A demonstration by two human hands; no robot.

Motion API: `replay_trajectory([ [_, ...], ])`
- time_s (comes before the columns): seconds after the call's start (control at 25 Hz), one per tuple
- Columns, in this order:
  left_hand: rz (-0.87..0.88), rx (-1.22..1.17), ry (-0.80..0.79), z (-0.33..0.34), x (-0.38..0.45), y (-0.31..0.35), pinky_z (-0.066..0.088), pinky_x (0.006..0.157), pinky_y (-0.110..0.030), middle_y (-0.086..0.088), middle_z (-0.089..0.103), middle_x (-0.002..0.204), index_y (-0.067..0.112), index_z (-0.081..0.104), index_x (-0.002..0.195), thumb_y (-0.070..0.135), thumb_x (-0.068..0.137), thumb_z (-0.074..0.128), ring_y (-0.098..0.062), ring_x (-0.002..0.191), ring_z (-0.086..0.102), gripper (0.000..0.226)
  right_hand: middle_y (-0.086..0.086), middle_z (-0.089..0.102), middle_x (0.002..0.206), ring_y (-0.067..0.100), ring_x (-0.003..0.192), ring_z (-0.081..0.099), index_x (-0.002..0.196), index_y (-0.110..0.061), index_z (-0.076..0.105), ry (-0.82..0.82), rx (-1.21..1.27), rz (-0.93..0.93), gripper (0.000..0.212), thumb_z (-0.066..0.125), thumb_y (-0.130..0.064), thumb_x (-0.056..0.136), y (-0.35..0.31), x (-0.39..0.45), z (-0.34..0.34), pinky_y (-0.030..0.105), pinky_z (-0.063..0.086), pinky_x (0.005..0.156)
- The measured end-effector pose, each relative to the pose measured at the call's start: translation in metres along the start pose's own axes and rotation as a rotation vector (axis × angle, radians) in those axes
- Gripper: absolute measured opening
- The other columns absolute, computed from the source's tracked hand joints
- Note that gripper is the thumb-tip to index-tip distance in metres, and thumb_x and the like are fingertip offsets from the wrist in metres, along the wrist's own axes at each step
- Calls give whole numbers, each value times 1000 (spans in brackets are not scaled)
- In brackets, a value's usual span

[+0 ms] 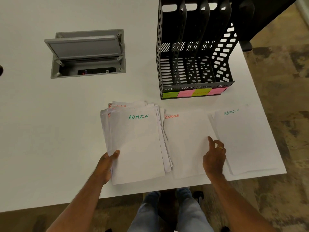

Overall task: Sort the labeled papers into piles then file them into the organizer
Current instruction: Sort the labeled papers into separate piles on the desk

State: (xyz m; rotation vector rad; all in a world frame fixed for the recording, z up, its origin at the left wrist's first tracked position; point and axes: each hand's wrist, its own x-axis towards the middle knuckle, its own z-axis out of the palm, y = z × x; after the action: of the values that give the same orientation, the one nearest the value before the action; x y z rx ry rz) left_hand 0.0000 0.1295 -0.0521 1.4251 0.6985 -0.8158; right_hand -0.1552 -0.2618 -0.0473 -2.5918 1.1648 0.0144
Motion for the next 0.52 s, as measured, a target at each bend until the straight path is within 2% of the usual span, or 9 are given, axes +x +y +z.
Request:
replay_trajectory([
  [0.12, 13, -7, 13, -6, -2, 4, 58, 78, -41, -5, 75, 100, 23, 64, 109, 26, 94, 65, -26, 91, 71, 16, 14, 48, 142, 37, 126, 47, 139, -15, 52, 48, 52, 13, 49, 58, 0, 93, -26, -6, -4, 54, 48, 97],
  [0.2, 19, -8, 20, -8, -4, 5, 58, 79, -42, -5, 73, 102, 25, 62, 108, 26, 95, 64, -26, 92, 69, 14, 6, 52, 134, 25, 123, 49, 132, -17, 56, 50, 297, -84, 36, 58, -9, 96, -56, -17, -7, 45, 48, 99],
  [0.32, 6, -17, -6, -9, -7, 9, 56, 88, -50, -11, 70, 111, 20, 61, 117, 26, 95, 64, -34, 102, 66, 23, -5, 55, 119, 10, 105, 59, 118, -22, 64, -141, 656, -192, 20, 61, -21, 98, -114, -40, -9, 33, 57, 86],
  [0.4, -10, -32, -17, -6, -11, 13, 53, 91, -53, -14, 69, 113, 17, 61, 118, 24, 96, 64, -36, 104, 65, 23, -8, 55, 119, 7, 104, 61, 115, -26, 65, -230, 662, -175, 18, 62, -29, 97, -145, -52, -5, 27, 58, 86],
  [0.52, -5, -37, -28, -2, -17, 18, 53, 89, -51, -14, 70, 111, 18, 61, 116, 23, 96, 63, -35, 102, 66, 20, -5, 56, 122, 13, 110, 59, 116, -26, 65, -243, 580, -72, 22, 63, -34, 96, -163, -58, 1, 24, 54, 87],
])
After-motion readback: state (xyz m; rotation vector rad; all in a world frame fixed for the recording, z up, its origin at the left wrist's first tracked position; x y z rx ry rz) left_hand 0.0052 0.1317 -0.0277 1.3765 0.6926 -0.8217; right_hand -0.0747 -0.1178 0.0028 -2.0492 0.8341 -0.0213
